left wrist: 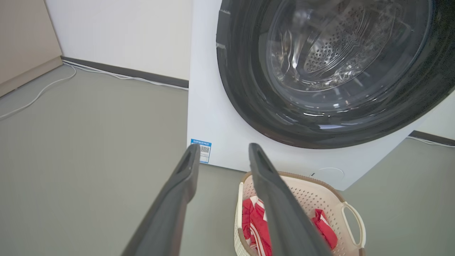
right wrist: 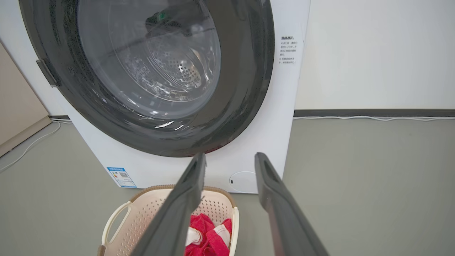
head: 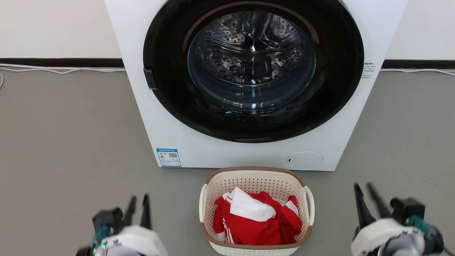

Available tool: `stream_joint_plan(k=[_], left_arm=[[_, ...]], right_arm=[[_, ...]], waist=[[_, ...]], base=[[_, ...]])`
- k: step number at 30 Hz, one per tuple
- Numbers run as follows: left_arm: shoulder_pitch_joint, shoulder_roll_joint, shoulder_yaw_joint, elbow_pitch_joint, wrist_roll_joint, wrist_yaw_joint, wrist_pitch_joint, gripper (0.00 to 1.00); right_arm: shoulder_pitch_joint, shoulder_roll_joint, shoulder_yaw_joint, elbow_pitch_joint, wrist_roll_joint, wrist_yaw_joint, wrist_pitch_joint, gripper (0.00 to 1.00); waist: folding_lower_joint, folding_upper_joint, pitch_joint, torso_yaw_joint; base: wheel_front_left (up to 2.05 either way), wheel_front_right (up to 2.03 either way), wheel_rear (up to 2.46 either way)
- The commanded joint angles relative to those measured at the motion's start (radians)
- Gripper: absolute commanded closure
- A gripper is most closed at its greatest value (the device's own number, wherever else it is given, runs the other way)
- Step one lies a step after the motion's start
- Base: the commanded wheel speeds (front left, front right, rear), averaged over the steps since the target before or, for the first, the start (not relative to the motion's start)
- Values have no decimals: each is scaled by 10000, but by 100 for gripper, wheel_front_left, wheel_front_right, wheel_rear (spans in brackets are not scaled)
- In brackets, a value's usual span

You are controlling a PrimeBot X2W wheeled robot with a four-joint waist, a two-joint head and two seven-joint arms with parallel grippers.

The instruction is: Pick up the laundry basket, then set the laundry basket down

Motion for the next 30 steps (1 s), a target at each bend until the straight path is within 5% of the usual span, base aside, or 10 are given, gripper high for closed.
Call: stream_joint_plan(k=[1, 9, 30], left_arm=[[88, -17, 8, 106, -28, -3, 9, 100], [299, -27, 138, 181, -702, -98, 232, 100], [351, 6, 395, -377, -2819, -397, 782, 100]], right_arm=[[86, 41, 3, 95, 15, 0, 8, 100], [296, 156, -60, 146, 764, 4, 279, 100], [418, 222, -72, -524, 3187, 15, 796, 100]], waist=[[0, -1, 0, 0], [22, -1, -15, -22], [0, -1, 36, -90]], base=[[0, 0, 0], [0, 0, 0], [0, 0, 0]])
